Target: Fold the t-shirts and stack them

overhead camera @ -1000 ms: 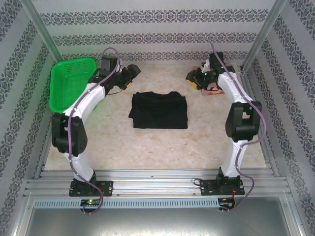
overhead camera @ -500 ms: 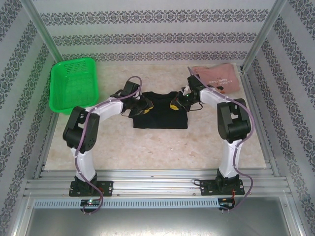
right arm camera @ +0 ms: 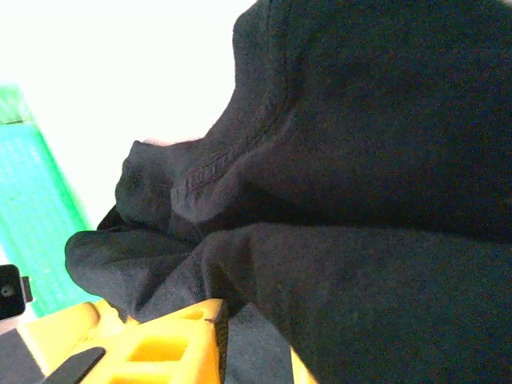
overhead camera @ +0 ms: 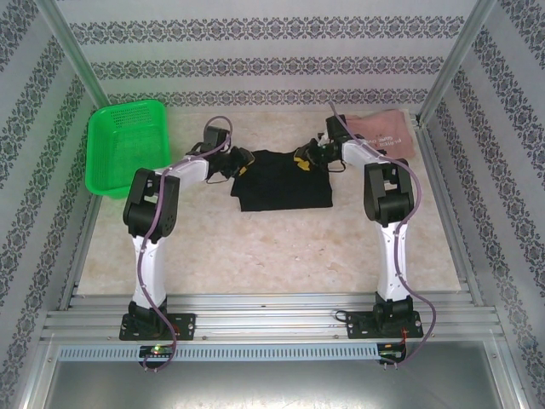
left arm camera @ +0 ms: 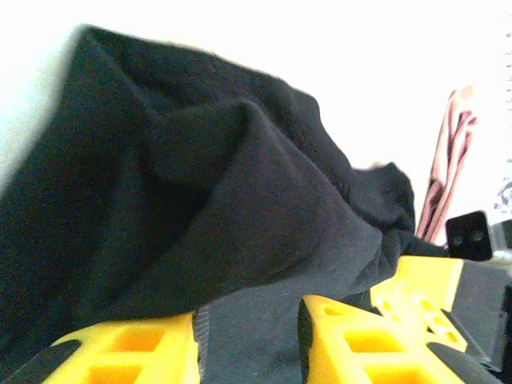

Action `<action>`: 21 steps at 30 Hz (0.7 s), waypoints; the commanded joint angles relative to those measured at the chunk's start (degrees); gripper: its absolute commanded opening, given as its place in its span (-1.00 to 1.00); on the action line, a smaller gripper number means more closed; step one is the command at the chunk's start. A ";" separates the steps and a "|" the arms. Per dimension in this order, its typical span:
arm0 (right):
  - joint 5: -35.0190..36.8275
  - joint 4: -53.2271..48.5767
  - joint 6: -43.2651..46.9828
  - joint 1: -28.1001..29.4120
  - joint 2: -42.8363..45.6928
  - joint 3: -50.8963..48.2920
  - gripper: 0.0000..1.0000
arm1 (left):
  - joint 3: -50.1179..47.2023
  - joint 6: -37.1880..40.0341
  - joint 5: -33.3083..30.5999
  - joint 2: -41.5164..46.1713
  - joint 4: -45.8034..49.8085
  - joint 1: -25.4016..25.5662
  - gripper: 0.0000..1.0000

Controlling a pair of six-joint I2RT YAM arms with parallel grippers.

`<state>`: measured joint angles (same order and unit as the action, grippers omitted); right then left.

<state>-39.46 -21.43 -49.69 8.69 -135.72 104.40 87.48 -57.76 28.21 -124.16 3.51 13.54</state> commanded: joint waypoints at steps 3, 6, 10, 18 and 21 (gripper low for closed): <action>-1.27 1.44 1.01 -0.87 3.37 2.58 -0.17 | 3.36 1.21 -0.32 0.98 0.16 -0.80 -0.16; -1.01 -5.81 7.66 -1.69 10.29 3.22 0.04 | 3.00 3.40 -0.68 5.26 4.03 -0.81 -0.01; 1.52 -16.82 16.26 -3.62 17.84 1.79 0.37 | -0.76 3.61 0.88 10.70 4.41 -0.58 0.27; 16.96 -31.01 29.23 -4.38 16.94 -1.43 0.55 | 2.68 23.11 -1.11 12.58 15.25 4.49 0.49; 17.83 -28.65 30.08 -4.34 15.18 -3.41 0.56 | 3.40 23.98 -1.90 10.28 16.78 5.73 0.48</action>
<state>-26.06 -46.37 -23.97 4.12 -116.88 103.59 89.73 -40.73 27.79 -111.31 13.87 17.85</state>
